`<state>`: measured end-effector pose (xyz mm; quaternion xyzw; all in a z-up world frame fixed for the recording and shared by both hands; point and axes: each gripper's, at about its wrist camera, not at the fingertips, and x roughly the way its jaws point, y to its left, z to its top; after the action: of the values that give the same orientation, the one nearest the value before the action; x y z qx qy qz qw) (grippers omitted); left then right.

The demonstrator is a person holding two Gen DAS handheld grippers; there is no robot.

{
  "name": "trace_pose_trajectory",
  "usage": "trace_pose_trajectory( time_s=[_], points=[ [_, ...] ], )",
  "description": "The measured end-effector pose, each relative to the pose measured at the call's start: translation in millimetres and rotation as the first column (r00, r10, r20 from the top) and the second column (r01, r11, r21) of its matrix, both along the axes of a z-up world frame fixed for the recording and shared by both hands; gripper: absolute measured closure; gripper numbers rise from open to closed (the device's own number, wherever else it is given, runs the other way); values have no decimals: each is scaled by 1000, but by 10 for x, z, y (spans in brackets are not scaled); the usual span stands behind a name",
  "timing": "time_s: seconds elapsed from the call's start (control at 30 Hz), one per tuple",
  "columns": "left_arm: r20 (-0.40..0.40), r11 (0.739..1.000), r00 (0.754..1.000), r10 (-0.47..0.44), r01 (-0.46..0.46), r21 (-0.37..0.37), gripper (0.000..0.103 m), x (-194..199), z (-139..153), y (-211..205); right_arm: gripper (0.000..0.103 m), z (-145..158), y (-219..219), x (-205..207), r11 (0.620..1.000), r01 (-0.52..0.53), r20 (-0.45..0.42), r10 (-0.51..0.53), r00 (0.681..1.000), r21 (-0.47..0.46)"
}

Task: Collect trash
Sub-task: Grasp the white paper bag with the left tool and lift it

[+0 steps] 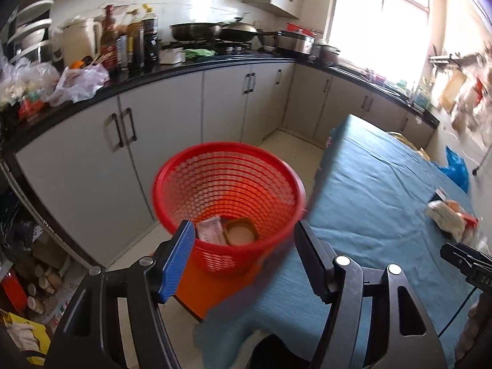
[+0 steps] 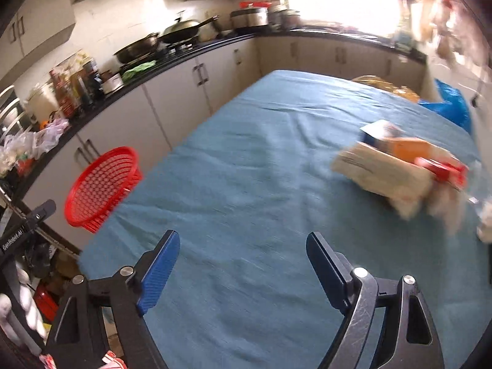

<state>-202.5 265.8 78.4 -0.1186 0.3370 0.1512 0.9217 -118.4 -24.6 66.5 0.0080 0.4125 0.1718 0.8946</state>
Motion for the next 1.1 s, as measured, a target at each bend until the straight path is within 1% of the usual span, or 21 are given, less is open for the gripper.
trace_pose_trajectory(
  time_s=[0.03, 0.1, 0.17, 0.23, 0.3, 0.37, 0.4, 0.47, 0.53, 0.63, 0.7, 0.77, 0.83, 0.87, 0.9, 0.93, 1.0, 1.1],
  points=[
    [2, 1000, 1000, -11, 11, 8, 37, -4, 15, -91, 17, -7, -118, -47, 1000, 15, -1, -15, 1000, -14],
    [9, 999, 999, -33, 33, 22, 37, -12, 45, -257, 24, -44, -370, -150, 998, 48, -14, -48, 999, -31],
    [14, 998, 998, -61, 60, 24, 37, -10, 75, -412, 28, -84, -698, -227, 996, 88, -34, -89, 995, -18],
    [19, 995, 995, -102, 102, 20, 36, 19, 116, -588, 29, -100, -1016, -326, 990, 139, -32, -139, 990, -1],
    [18, 989, 989, -147, 147, 16, 34, 81, 146, -767, 29, -89, -1407, -437, 978, 208, -21, -207, 978, 32],
    [18, 982, 982, -190, 190, 7, 32, 151, 155, -929, 28, -91, -1735, -531, 961, 259, -26, -258, 966, 94],
    [14, 974, 974, -226, 226, -3, 32, 227, 147, -1055, 28, -126, -1939, -552, 947, 293, -49, -289, 956, 130],
    [2, 958, 959, -285, 285, -25, 32, 353, 119, -1232, 28, -224, -2163, -550, 933, 321, -100, -308, 946, 161],
    [-20, 933, 934, -356, 355, -52, 32, 532, 69, -1471, 28, -328, -2323, -533, 925, 340, -142, -318, 937, 171],
    [-50, 894, 894, -445, 440, -85, 32, 804, -12, -1836, 28, -426, -2470, -498, 919, 357, -155, -333, 930, 167],
    [-67, 863, 866, -495, 482, -153, 32, 1013, -76, -2041, 28, -464, -2538, -465, 917, 356, -156, -331, 931, 178],
    [-75, 826, 841, -536, 504, -253, 28, 1250, -155, -2212, 28, -473, -2574, -387, 915, 355, -155, -329, 931, 191],
    [-77, 785, 825, -561, 499, -366, 27, 1514, -265, -2371, 28, -469, -2590, -320, 915, 349, -139, -326, 935, 203],
    [-77, 767, 819, -569, 494, -411, 27, 1625, -321, -2445, 28, -471, -2607, -297, 915, 346, -130, -325, 937, 206],
    [-81, 754, 816, -572, 484, -443, 27, 1746, -374, -2526, 28, -472, -2617, -273, 916, 343, -122, -324, 938, 210],
    [-90, 752, 818, -568, 472, -460, 27, 1859, -424, -2611, 28, -483, -2632, -261, 916, 339, -116, -321, 940, 216],
    [-103, 756, 828, -551, 443, -482, 27, 2020, -500, -2746, 28, -505, -2600, -202, 916, 334, -115, -316, 942, 224],
    [-125, 742, 833, -539, 399, -538, 26, 2248, -611, -2894, 28, -558, -2577, -133, 917, 322, -127, -300, 946, 235]
  ],
)
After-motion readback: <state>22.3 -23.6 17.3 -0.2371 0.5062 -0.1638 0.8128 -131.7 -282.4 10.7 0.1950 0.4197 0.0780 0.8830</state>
